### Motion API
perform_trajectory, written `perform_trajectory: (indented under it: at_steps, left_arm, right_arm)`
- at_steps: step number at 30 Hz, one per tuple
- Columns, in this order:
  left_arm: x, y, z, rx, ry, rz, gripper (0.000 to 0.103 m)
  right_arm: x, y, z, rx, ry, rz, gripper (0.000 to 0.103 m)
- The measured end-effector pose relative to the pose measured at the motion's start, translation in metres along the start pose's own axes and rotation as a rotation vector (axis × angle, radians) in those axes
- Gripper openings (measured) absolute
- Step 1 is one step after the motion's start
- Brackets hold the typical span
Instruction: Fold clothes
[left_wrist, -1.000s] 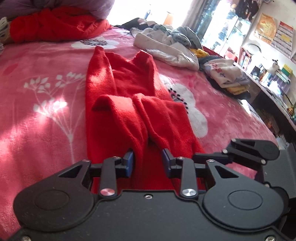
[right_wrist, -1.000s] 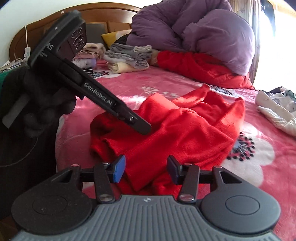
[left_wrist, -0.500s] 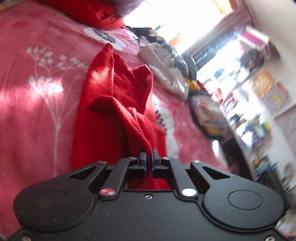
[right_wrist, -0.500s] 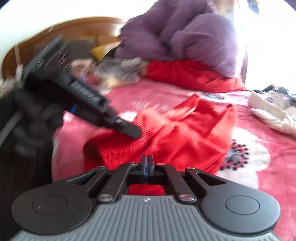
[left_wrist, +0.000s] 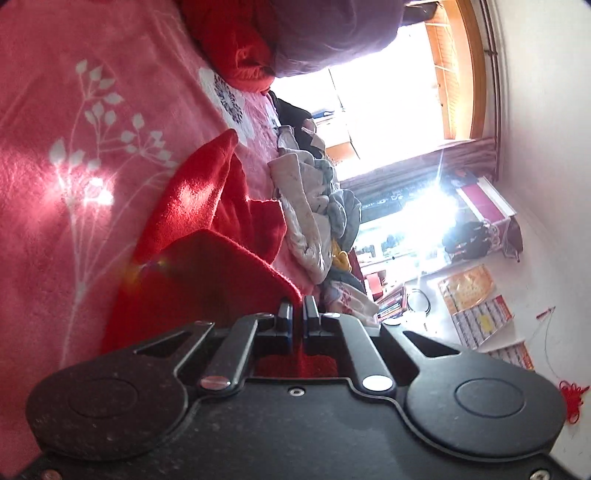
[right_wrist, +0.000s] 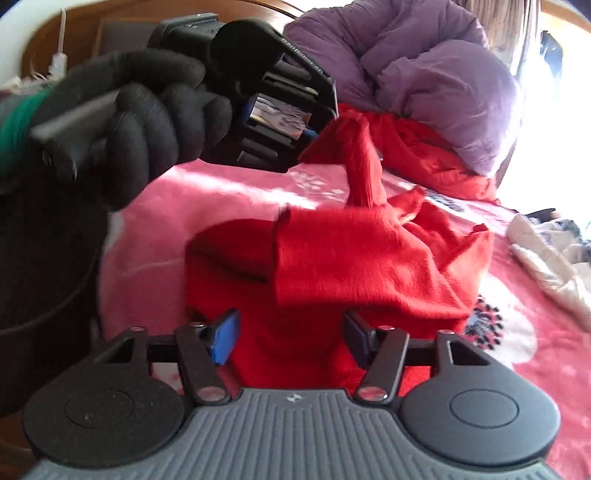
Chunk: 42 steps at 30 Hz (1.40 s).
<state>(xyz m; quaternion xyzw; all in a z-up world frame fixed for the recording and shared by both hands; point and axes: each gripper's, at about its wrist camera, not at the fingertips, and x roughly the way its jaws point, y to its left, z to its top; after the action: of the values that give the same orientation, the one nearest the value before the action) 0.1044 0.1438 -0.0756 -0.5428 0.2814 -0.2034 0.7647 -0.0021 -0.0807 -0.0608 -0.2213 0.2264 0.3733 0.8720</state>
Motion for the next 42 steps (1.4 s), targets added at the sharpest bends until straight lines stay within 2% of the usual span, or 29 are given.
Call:
perform_trajectory:
  at_steps: [5, 9, 12, 17, 19, 21, 22, 23, 24, 25, 28, 34, 36, 39, 40, 42]
  left_arm:
    - [0.012, 0.005, 0.012, -0.025, -0.012, -0.018, 0.002]
    - [0.014, 0.009, 0.013, -0.032, -0.004, -0.022, 0.002]
    - [0.015, 0.013, 0.013, -0.044, -0.006, -0.026, 0.002]
    - [0.014, 0.018, 0.02, -0.074, -0.024, -0.038, 0.002]
    - [0.009, 0.003, 0.018, 0.108, 0.0, 0.055, 0.002]
    - [0.005, -0.012, 0.016, 0.293, 0.025, 0.15, 0.008]
    - [0.003, -0.019, 0.015, 0.385, 0.037, 0.197, 0.031]
    - [0.0, -0.027, 0.014, 0.477, 0.05, 0.244, 0.057]
    - [-0.002, -0.034, 0.013, 0.57, 0.062, 0.291, 0.061]
    - [-0.004, -0.042, 0.012, 0.662, 0.075, 0.339, 0.061]
    - [-0.033, -0.046, 0.009, 0.796, 0.027, 0.372, 0.061]
    - [-0.046, -0.043, -0.012, 1.197, 0.038, 0.516, 0.055]
    - [-0.045, -0.039, -0.021, 1.251, 0.117, 0.469, 0.05]
    - [-0.048, -0.041, -0.031, 1.297, 0.195, 0.37, 0.05]
    - [-0.046, -0.044, -0.037, 1.321, 0.219, 0.351, 0.05]
    - [-0.041, -0.045, -0.048, 1.358, 0.271, 0.347, 0.049]
  right_arm:
    - [0.009, 0.002, 0.008, -0.022, -0.021, -0.141, 0.052]
    - [0.019, 0.011, 0.009, -0.128, -0.019, -0.257, 0.062]
    - [0.031, 0.017, 0.008, -0.206, -0.019, -0.273, 0.062]
    - [0.042, 0.019, 0.011, -0.223, -0.024, -0.306, 0.059]
    - [0.045, 0.018, 0.013, -0.216, -0.024, -0.308, 0.058]
    - [0.048, 0.016, 0.013, -0.208, -0.012, -0.306, 0.058]
    - [0.047, 0.017, 0.012, -0.205, -0.007, -0.307, 0.059]
    - [0.047, 0.017, 0.011, -0.202, -0.001, -0.309, 0.059]
    - [0.046, 0.018, 0.01, -0.198, -0.002, -0.312, 0.059]
    - [0.045, 0.018, 0.01, -0.194, -0.004, -0.316, 0.059]
    - [0.044, 0.016, 0.009, -0.173, -0.013, -0.327, 0.059]
    - [0.047, 0.009, 0.008, -0.143, -0.044, -0.329, 0.056]
    - [0.046, 0.005, 0.009, -0.138, -0.072, -0.324, 0.048]
    - [0.043, -0.004, 0.014, -0.098, -0.104, -0.29, 0.031]
    - [0.042, -0.008, 0.015, -0.082, -0.115, -0.282, 0.024]
    - [0.04, -0.015, 0.016, -0.047, -0.133, -0.274, 0.018]
